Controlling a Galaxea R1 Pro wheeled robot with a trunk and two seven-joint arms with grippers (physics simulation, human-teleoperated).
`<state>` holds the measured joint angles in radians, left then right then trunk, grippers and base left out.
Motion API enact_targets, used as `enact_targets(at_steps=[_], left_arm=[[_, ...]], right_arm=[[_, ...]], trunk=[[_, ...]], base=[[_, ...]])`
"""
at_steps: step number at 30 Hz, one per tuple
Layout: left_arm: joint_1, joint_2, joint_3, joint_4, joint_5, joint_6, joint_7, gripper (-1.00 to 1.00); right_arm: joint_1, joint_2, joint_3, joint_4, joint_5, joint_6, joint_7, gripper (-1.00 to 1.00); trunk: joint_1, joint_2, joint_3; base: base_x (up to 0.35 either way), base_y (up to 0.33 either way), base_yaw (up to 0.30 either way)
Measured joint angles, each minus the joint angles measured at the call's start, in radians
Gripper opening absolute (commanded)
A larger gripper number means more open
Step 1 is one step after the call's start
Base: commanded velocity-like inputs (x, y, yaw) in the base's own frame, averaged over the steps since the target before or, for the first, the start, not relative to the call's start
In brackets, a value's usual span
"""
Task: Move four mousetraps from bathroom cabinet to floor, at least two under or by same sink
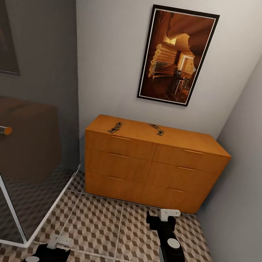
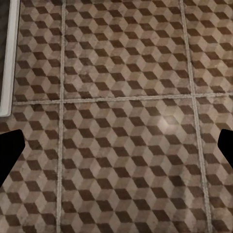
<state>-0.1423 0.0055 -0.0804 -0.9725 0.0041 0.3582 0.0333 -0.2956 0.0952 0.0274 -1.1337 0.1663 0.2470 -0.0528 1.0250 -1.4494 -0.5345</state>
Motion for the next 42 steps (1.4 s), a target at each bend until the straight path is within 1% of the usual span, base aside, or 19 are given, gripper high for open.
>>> enact_targets(at_steps=[26,34,37,38,40,41,42], left_arm=[[0.0,0.0,0.0,0.0,0.0,0.0,0.0,1.0],[0.0,0.006,-0.002,0.021,-0.003,-0.008,0.0,1.0],[0.0,0.015,-0.002,0.049,-0.004,-0.05,0.0,1.0],[0.001,0.019,-0.002,0.072,-0.003,-0.092,0.0,1.0],[0.001,0.023,-0.002,0.103,-0.003,-0.141,0.001,1.0],[0.001,0.025,-0.002,0.142,-0.003,-0.189,0.001,1.0],[0.001,0.026,-0.001,0.165,-0.003,-0.213,0.002,1.0]], right_arm=[[0.0,0.0,0.0,0.0,-0.001,0.002,0.0,1.0],[0.0,-0.001,0.0,0.01,-0.001,-0.003,0.004,1.0],[0.0,0.0,0.0,0.021,-0.001,-0.004,0.005,1.0],[0.0,0.001,-0.001,0.023,-0.001,-0.003,0.004,1.0],[0.0,0.0,-0.003,0.022,0.001,-0.002,0.002,1.0],[0.0,-0.001,-0.004,0.015,0.003,0.0,0.0,1.0],[0.0,-0.001,-0.004,0.006,0.005,0.001,-0.002,1.0]], trunk=[[0.0,0.0,0.0],[0.0,0.0,0.0],[0.0,0.0,0.0],[0.0,0.0,0.0],[0.0,0.0,0.0],[0.0,0.0,0.0],[0.0,0.0,0.0]], base=[[0.0,0.0,0.0],[0.0,0.0,0.0],[0.0,0.0,0.0],[0.0,0.0,0.0],[0.0,0.0,0.0],[0.0,0.0,0.0],[0.0,0.0,0.0]])
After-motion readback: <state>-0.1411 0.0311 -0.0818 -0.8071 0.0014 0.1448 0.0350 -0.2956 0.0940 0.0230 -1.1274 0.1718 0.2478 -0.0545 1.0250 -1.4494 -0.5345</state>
